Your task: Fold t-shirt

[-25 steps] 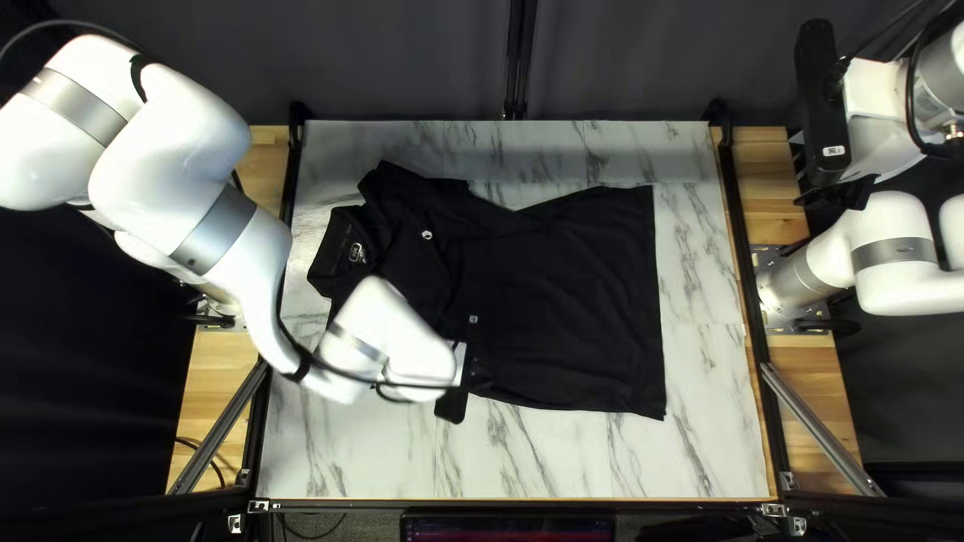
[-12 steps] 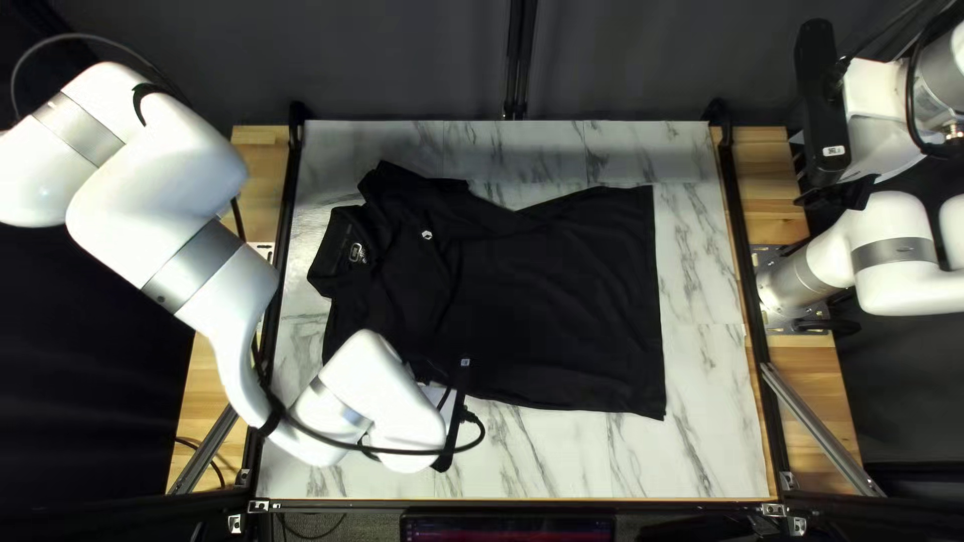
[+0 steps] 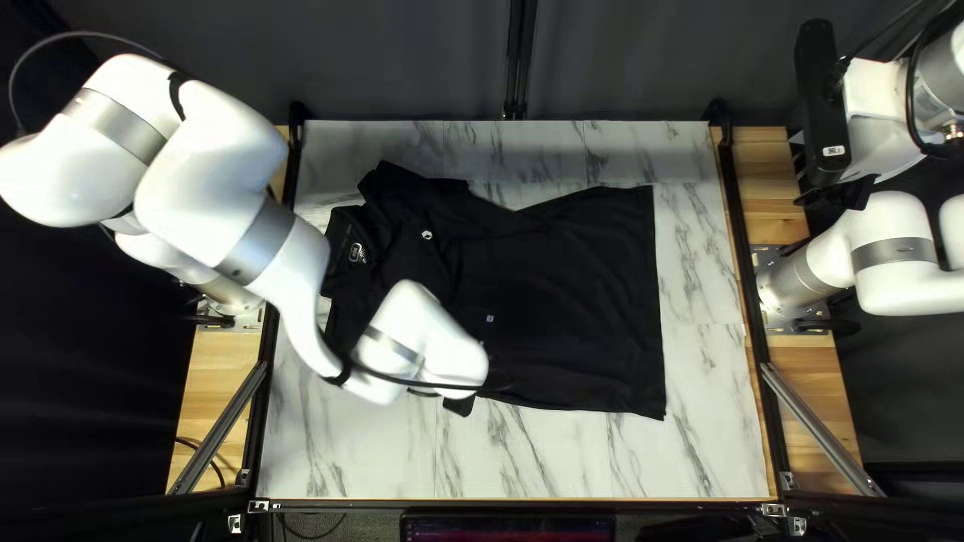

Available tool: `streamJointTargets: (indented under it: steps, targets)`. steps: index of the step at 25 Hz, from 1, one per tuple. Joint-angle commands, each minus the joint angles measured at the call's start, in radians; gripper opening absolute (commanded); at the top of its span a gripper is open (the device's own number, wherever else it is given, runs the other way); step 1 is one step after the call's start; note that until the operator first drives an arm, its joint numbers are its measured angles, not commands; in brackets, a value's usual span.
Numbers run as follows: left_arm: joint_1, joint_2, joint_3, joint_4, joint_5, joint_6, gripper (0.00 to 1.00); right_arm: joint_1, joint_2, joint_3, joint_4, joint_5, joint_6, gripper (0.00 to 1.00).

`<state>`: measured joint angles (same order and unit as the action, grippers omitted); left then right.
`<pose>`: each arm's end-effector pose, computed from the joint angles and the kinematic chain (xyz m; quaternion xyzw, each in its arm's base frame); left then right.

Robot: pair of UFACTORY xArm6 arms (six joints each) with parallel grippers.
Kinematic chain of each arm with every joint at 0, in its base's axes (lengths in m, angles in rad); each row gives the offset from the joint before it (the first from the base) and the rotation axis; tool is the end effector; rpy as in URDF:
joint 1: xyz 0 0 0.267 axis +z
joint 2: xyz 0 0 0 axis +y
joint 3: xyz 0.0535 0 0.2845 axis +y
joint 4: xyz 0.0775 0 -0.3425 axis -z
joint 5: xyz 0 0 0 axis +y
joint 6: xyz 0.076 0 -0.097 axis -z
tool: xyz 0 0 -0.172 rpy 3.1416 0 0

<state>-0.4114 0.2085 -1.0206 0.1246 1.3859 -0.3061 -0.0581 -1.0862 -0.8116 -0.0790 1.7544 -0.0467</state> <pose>0.3170 -0.1043 0.0891 -0.9544 0.0786 0.2450 0.1511 0.1844 -0.0327 0.3757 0.9966 -0.0157 0.0695 0.0419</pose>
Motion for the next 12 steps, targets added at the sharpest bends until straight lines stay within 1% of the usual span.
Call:
streamJointTargets:
  steps: [1,4,7,11,12]
  targets:
    - [-0.006,-0.054,0.073,-0.009,-0.023,-0.072,1.00,0.000,0.000,0.000,0.000,0.000,0.000,1.00]
    - [-0.033,-0.109,0.116,-0.021,-0.034,-0.130,1.00,0.000,0.000,0.000,0.000,0.000,0.000,1.00]
    - [-0.049,-0.141,0.134,-0.026,-0.057,-0.148,1.00,0.000,0.000,0.000,0.000,0.000,0.000,1.00]
    - [-0.018,-0.151,0.158,-0.028,-0.131,-0.089,1.00,0.000,0.000,0.000,0.000,0.000,0.000,1.00]
    - [-0.003,-0.151,0.168,-0.035,-0.167,-0.050,1.00,0.000,0.000,0.000,0.000,0.000,0.000,1.00]
